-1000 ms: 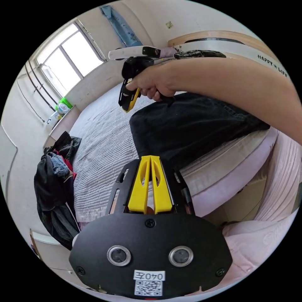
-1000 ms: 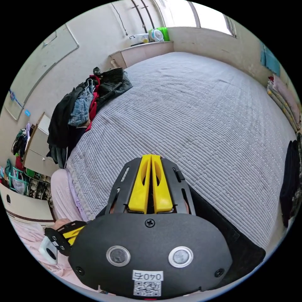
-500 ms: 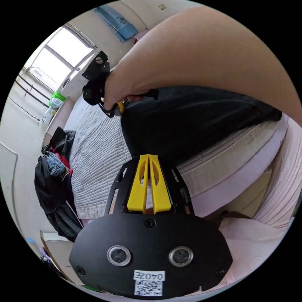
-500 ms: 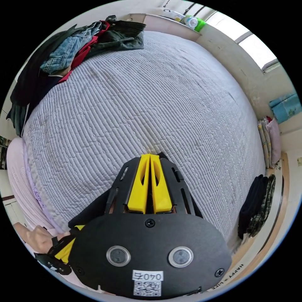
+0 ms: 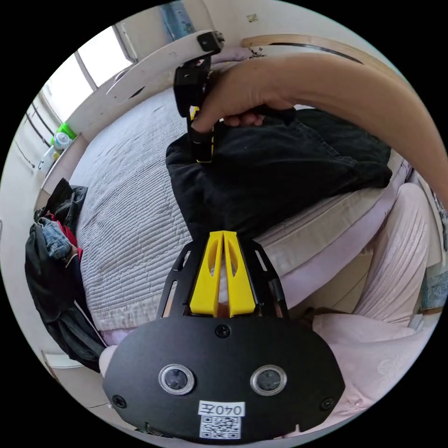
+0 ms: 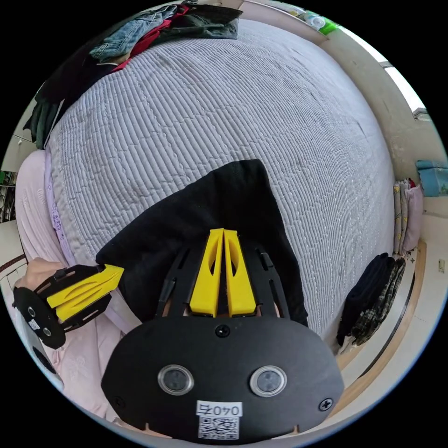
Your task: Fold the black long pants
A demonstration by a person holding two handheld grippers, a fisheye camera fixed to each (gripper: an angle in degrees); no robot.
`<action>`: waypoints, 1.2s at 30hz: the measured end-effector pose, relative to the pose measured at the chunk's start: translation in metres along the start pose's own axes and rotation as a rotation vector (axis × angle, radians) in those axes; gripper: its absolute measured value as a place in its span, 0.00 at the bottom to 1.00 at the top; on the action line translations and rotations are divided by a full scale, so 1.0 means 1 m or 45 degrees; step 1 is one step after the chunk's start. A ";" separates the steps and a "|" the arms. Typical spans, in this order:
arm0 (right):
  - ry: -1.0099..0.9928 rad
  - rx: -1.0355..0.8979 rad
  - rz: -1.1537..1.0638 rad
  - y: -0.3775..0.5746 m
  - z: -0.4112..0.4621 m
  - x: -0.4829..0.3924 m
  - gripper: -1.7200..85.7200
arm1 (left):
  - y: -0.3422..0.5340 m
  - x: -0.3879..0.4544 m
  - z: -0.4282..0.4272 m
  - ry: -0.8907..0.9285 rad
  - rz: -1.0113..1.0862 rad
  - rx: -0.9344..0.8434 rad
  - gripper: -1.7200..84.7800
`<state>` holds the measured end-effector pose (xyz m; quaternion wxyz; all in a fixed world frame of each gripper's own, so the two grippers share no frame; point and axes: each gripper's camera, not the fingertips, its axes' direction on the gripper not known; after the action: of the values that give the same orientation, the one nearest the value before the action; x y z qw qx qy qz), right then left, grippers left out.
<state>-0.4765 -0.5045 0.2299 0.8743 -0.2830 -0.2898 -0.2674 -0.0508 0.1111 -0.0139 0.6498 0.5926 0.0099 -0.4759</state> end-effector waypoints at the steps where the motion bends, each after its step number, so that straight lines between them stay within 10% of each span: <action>1: 0.019 0.006 -0.006 -0.003 0.001 -0.005 0.01 | -0.002 -0.003 0.008 0.008 0.018 -0.036 0.01; 7: -0.070 -0.029 0.138 -0.026 -0.001 0.000 0.01 | 0.014 -0.043 0.040 0.162 0.030 -0.021 0.01; 14: -0.311 0.063 0.308 -0.049 -0.038 0.021 0.14 | 0.117 -0.170 0.051 0.570 -0.714 0.376 0.04; 36: -0.008 -0.201 0.447 -0.174 -0.038 -0.049 0.13 | 0.132 -0.187 0.192 0.534 -0.603 0.163 0.10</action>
<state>-0.6066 -0.6359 0.2313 0.8817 -0.3977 -0.2168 -0.1319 -0.1756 0.0549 0.2514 0.4662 0.6987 0.2512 -0.4811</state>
